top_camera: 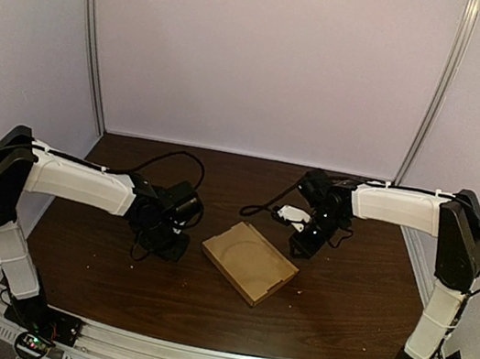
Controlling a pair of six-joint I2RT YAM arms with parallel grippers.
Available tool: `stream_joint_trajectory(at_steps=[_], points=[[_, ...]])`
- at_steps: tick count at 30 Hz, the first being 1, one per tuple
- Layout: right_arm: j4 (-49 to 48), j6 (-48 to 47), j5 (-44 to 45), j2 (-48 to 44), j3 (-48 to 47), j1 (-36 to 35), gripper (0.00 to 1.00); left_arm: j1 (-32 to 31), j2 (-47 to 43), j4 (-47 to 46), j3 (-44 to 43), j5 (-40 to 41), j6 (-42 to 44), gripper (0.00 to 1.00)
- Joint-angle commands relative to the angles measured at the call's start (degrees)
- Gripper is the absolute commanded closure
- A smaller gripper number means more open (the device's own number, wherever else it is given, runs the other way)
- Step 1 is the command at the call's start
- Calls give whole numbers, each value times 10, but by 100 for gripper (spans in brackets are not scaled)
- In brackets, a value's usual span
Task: Fold the paper box
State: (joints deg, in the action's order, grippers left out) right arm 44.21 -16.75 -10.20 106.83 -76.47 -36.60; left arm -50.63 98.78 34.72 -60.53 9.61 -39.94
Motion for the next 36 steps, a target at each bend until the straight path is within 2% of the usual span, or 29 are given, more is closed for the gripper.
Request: stream_joint_trajectory(at_steps=[1,6,10,14,17,19,22,24,27,30,36], points=[[0,-9,24,20,-13,1,72,-5,-16,-12,8,-1,-10,100],[1,-29,-12,13,0,-25,72,-5,-15,-14,17,7,-12,100],[10,-46,-33,1,6,-73,72,-5,-15,-12,25,14,-11,100],[24,-61,-106,-26,1,-124,72,-5,-19,1,25,27,-11,100],[29,-55,-125,-41,-2,-154,70,-5,-20,13,24,43,-9,100],[35,-43,-135,-38,-11,-139,70,-5,-22,27,18,54,-7,100],[26,-13,-197,-41,-6,-78,70,-5,-28,39,8,70,-4,100],[24,10,-234,-37,-3,-40,64,-5,-38,31,4,65,0,100],[28,41,-306,-12,-5,7,57,-7,-54,-17,1,27,16,95],[44,63,-390,38,-25,38,53,-15,-60,-69,-16,0,44,95],[61,94,-453,122,-70,60,46,-18,10,-87,-100,-64,72,95]])
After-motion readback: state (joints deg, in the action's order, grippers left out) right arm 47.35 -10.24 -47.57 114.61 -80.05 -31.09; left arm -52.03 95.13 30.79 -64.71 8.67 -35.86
